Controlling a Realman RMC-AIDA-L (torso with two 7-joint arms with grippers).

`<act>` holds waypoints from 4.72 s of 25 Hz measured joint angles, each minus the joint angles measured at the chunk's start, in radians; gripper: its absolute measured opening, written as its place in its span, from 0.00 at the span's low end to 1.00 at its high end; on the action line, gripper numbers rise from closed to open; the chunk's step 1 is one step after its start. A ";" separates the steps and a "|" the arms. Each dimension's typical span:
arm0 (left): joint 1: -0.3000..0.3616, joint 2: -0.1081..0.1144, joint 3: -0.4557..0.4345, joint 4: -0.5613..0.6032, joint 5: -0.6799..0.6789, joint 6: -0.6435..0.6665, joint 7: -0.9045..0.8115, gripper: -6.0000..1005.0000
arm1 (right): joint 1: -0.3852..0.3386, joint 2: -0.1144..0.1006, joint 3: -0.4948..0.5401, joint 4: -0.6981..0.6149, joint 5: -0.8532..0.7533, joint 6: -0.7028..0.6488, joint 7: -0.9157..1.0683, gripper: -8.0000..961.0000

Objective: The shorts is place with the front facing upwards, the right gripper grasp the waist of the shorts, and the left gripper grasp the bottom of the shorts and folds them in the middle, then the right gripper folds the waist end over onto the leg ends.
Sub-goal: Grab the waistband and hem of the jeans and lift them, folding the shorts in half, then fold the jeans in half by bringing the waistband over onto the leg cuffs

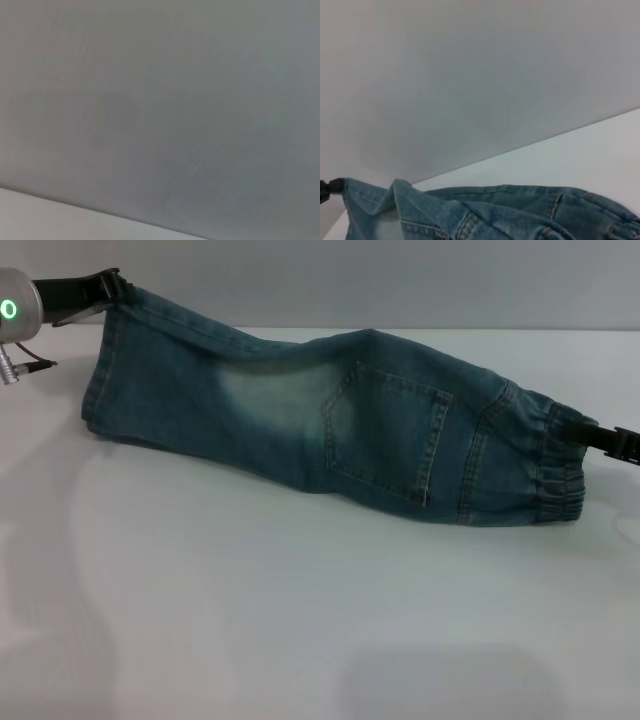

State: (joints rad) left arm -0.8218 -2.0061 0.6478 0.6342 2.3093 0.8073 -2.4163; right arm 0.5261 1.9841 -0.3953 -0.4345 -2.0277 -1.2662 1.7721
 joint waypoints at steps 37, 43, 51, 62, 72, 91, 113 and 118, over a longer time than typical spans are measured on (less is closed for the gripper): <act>-0.012 -0.026 0.120 -0.010 0.002 -0.178 0.002 0.23 | 0.047 0.014 -0.006 0.019 0.026 0.089 0.024 0.02; -0.013 -0.032 0.121 -0.010 0.002 -0.195 0.002 0.48 | 0.048 0.015 -0.007 0.022 0.026 0.086 0.024 0.02; -0.013 -0.038 0.121 -0.008 0.002 -0.205 0.002 0.67 | 0.048 0.015 -0.007 0.022 0.026 0.101 0.030 0.02; -0.008 -0.039 0.121 -0.006 -0.001 -0.207 0.002 0.78 | 0.052 0.015 -0.003 0.011 0.025 0.147 0.078 0.18; -0.008 -0.041 0.121 -0.003 -0.003 -0.208 0.005 0.78 | 0.043 0.014 0.002 -0.007 0.026 0.188 0.078 0.57; -0.003 -0.051 0.121 -0.008 -0.215 -0.198 0.222 0.78 | 0.090 0.047 -0.100 -0.080 0.157 0.112 -0.071 0.77; 0.001 -0.052 0.121 -0.013 -0.356 -0.186 0.339 0.77 | 0.075 0.049 -0.143 0.047 0.151 0.337 -0.128 0.77; 0.001 -0.052 0.121 -0.013 -0.357 -0.183 0.339 0.77 | 0.072 0.047 -0.142 0.036 0.153 0.347 -0.131 0.77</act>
State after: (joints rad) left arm -0.8207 -2.0585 0.7685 0.6212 1.9524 0.6240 -2.0769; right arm 0.5976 2.0312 -0.5369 -0.3982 -1.8751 -0.9192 1.6408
